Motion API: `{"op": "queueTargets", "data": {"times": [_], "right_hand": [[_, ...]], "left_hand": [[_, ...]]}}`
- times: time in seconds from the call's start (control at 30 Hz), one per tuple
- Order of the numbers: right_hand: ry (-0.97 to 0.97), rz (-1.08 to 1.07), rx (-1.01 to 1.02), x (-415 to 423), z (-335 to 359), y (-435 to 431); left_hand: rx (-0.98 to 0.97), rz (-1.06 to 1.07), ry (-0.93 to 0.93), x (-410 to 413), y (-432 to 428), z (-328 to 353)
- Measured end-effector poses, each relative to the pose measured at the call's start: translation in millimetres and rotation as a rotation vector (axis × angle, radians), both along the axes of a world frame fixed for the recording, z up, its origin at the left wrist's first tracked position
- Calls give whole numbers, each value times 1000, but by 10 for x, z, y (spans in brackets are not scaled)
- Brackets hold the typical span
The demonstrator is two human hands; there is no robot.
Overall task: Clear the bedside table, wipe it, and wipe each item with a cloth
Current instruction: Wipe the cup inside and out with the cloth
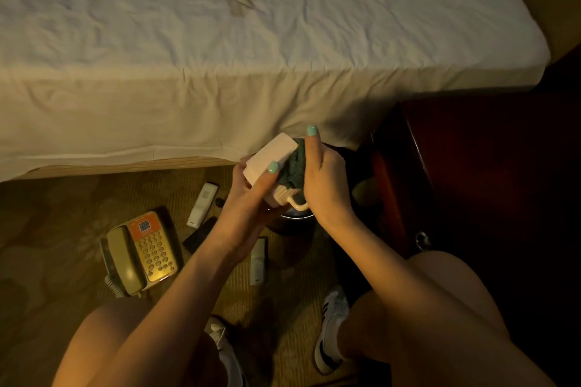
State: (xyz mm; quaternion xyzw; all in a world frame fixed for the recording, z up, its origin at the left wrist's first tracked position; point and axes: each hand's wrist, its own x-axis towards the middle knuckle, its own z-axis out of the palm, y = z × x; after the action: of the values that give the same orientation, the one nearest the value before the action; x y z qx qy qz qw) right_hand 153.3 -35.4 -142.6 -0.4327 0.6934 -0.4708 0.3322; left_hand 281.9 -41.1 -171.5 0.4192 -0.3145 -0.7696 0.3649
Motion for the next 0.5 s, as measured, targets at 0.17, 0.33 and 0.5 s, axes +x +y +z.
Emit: {"op": "queueTargets", "data": {"times": [0.17, 0.33, 0.5], "right_hand": [[-187, 345, 31, -45, 26, 41], [-295, 564, 103, -235, 153, 22], [-306, 652, 129, -300, 203, 67]], "left_hand": [[48, 56, 69, 19, -57, 68], [163, 11, 90, 98, -133, 86], [278, -36, 106, 111, -147, 77]]}}
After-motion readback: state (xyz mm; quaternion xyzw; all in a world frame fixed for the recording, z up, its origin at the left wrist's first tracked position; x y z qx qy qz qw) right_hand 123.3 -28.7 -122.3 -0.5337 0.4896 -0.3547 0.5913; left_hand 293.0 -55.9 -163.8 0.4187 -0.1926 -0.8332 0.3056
